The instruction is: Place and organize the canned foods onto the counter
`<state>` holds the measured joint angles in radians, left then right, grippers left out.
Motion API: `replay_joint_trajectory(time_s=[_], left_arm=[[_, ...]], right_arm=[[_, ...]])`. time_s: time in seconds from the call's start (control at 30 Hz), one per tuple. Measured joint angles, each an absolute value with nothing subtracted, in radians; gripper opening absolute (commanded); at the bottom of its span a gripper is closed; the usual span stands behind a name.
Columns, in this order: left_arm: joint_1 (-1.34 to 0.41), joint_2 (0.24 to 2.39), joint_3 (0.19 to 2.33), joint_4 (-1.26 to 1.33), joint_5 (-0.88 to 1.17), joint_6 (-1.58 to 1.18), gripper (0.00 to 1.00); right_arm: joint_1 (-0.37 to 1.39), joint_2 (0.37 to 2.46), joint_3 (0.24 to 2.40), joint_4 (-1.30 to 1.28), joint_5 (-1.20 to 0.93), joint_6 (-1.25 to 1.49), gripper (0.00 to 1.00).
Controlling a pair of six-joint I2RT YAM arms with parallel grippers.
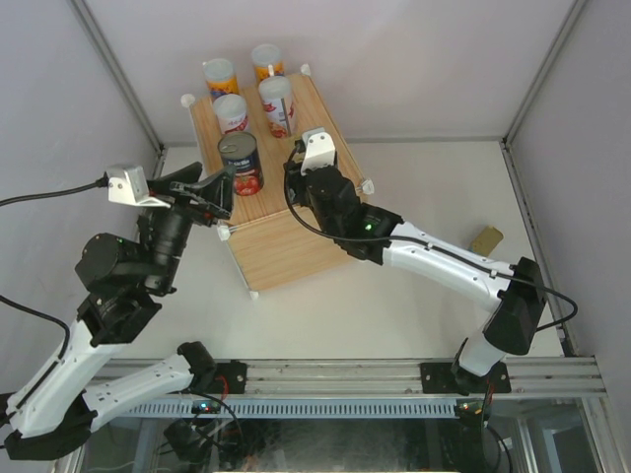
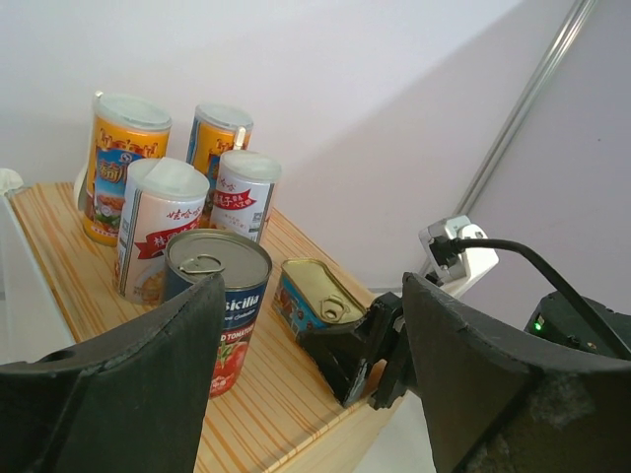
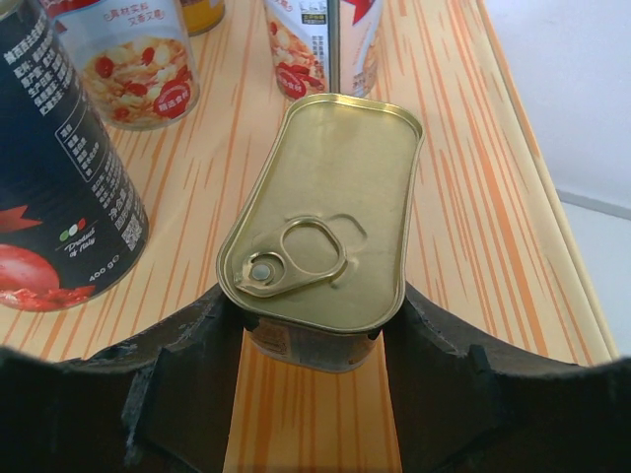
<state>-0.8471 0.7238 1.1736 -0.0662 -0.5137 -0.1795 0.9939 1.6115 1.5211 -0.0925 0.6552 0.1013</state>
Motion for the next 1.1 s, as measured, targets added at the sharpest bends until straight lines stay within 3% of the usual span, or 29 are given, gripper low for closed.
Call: replay_joint_trajectory(time_s=[0.77,0.83,1.0,1.1], left_arm=[[-0.847,0.746,1.173,-0.06,-0.521,-0.171,0.77],[-0.847,0.746,1.173,-0.06,-0.521,-0.17,0.77],[-0.847,0.746,1.173,-0.06,-0.521,-0.164,0.77],[-0.847,0.746,1.173,-0.06,-0.521,-0.164,0.78]], right_arm=[[0.981,1.636,1.514,-0.022,0.455,0.039,0.5],[0.98,1.643,1.518,-0.012,0.453,0.039,0.56],[0.976,1.662,1.531,-0.014,0.454,0.044,0.82],[0.976,1.664,1.531,-0.022,0.458,0.049,0.84]])
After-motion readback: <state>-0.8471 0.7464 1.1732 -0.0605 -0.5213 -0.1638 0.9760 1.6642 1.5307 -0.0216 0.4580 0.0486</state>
